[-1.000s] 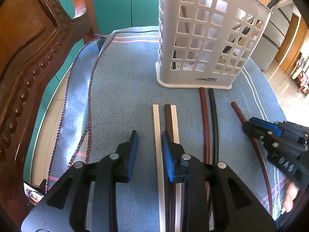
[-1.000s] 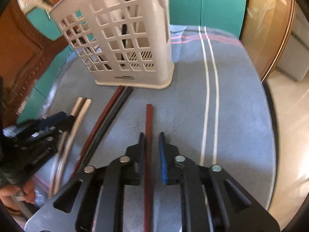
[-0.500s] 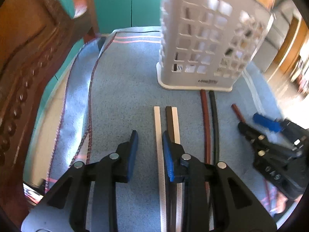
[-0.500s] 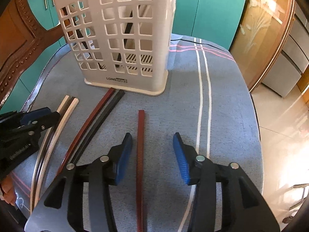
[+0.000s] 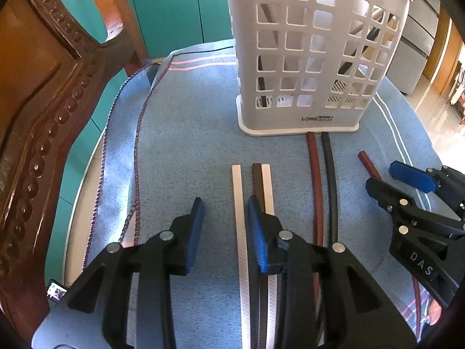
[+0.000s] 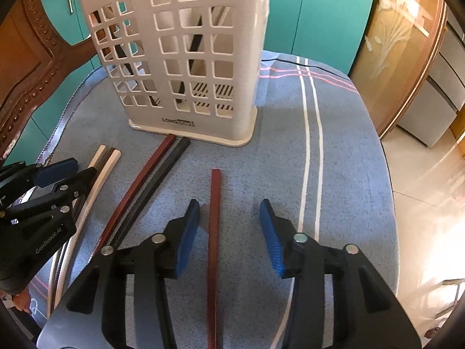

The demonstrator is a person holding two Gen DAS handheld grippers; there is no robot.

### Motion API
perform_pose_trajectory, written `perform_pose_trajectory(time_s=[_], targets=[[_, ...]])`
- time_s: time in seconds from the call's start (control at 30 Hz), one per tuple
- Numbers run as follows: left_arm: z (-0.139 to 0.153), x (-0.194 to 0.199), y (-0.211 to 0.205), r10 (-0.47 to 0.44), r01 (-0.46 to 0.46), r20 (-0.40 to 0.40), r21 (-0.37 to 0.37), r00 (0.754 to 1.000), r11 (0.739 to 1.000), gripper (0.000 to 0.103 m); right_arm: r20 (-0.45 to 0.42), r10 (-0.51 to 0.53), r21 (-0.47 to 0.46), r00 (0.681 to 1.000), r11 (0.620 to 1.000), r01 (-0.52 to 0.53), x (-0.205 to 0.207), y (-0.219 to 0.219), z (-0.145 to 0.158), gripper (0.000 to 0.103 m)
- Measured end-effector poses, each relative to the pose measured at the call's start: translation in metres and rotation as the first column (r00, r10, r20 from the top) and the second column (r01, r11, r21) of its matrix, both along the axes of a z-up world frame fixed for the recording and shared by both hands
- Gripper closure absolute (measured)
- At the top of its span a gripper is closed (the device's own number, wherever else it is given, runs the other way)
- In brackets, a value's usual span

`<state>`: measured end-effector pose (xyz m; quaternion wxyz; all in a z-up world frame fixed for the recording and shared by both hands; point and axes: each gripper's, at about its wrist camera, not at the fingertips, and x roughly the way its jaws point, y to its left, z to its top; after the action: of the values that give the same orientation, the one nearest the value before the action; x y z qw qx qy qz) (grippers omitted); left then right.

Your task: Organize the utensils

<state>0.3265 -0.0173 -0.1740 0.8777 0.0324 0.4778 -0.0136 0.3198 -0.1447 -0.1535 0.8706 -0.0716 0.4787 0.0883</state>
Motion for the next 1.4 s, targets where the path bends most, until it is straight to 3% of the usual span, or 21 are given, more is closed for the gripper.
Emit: perform_pose_trajectory(time_s=[0.1, 0.13, 0.17, 0.23, 0.37, 0.5, 0.63, 0.83, 1.07, 1.2, 1.3, 1.4], targets=[[-0.001, 0.003, 0.003, 0.001, -0.001, -0.011, -0.020, 1.000, 1.000, 0.072, 0.001, 0.031, 0.009, 1.000, 0.999, -0.031, -0.002, 0.010, 0.001, 0.081], [-0.002, 0.004, 0.004, -0.002, 0.001, -0.014, -0.034, 1.000, 0.999, 0.076, 0.004, 0.039, 0.010, 0.999, 0.999, -0.039, -0.003, 0.012, 0.001, 0.091], [-0.001, 0.003, 0.003, -0.010, 0.009, -0.017, -0.053, 1.000, 0.999, 0.084, 0.005, 0.042, 0.019, 0.999, 0.999, -0.042, -0.004, 0.014, 0.001, 0.096], [-0.002, 0.003, 0.003, -0.020, 0.019, -0.014, -0.054, 1.000, 0.998, 0.094, 0.015, 0.039, 0.030, 0.999, 0.999, -0.039, -0.004, 0.015, 0.001, 0.096], [-0.001, 0.001, 0.004, -0.016, 0.015, -0.013, -0.071, 1.000, 0.997, 0.096, 0.035, 0.039, 0.080, 0.999, 0.996, -0.042, -0.007, 0.013, 0.005, 0.096], [0.009, -0.008, 0.005, -0.018, 0.020, 0.023, -0.093, 1.000, 0.995, 0.096, 0.120, 0.046, 0.121, 0.992, 0.991, -0.060, -0.015, 0.011, 0.025, 0.096], [0.031, -0.025, 0.010, -0.028, 0.039, 0.100, -0.108, 0.995, 0.993, 0.096, 0.209, 0.057, 0.181, 0.976, 0.979, -0.096, -0.032, 0.004, 0.051, 0.096], [0.099, -0.067, 0.031, -0.036, 0.095, 0.256, -0.219, 0.966, 0.971, 0.096, 0.346, 0.042, 0.260, 0.937, 0.955, -0.139, -0.064, -0.013, 0.111, 0.096], [0.195, -0.102, 0.049, -0.023, 0.163, 0.447, -0.276, 0.894, 0.947, 0.096, 0.440, -0.024, 0.366, 0.898, 0.918, -0.155, -0.090, -0.040, 0.184, 0.096], [0.249, -0.105, 0.054, 0.000, 0.187, 0.544, -0.288, 0.839, 0.939, 0.096, 0.531, -0.070, 0.407, 0.845, 0.895, -0.181, -0.090, -0.054, 0.240, 0.096], [0.289, -0.094, 0.058, 0.074, 0.168, 0.632, -0.315, 0.772, 0.934, 0.096, 0.612, -0.142, 0.424, 0.778, 0.889, -0.171, -0.080, -0.057, 0.283, 0.096], [0.311, -0.077, 0.056, 0.150, 0.132, 0.705, -0.328, 0.693, 0.936, 0.096, 0.648, -0.212, 0.457, 0.732, 0.877, -0.151, -0.064, -0.058, 0.308, 0.096]])
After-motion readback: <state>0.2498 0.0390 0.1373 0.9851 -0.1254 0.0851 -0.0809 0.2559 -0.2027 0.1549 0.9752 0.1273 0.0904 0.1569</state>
